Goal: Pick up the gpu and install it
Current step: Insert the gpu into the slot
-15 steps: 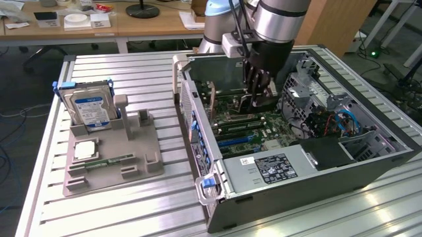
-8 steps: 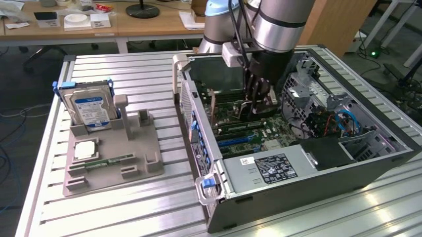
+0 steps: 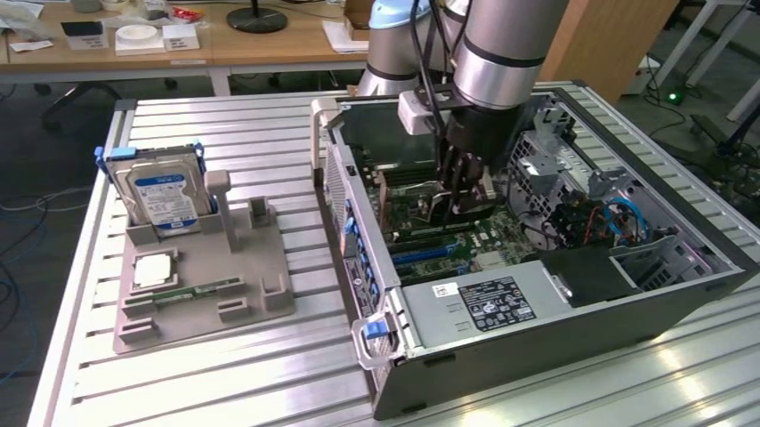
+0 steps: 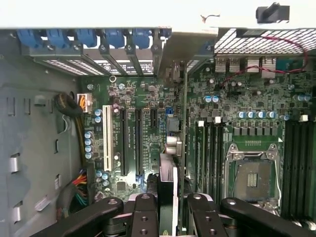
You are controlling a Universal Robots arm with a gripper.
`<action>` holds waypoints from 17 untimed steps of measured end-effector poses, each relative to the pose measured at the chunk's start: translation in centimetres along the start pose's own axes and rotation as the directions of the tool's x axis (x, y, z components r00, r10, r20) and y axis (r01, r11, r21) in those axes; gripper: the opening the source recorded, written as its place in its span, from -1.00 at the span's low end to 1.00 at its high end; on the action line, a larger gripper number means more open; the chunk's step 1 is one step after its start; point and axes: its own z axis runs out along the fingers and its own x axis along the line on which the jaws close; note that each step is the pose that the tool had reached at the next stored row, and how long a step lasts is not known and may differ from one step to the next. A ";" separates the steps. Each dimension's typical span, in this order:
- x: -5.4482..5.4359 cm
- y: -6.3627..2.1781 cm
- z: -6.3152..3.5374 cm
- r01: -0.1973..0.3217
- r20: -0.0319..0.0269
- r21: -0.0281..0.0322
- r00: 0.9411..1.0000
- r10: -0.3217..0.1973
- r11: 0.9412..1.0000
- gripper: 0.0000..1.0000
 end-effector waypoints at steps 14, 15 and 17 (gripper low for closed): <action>0.0 0.46 2.53 0.000 0.000 0.000 1.000 0.000 1.000 -0.45; 0.0 0.46 2.71 0.000 0.000 0.000 1.000 0.000 1.000 -0.45; 0.1 0.47 3.07 0.000 0.000 0.000 1.000 0.000 1.000 -0.45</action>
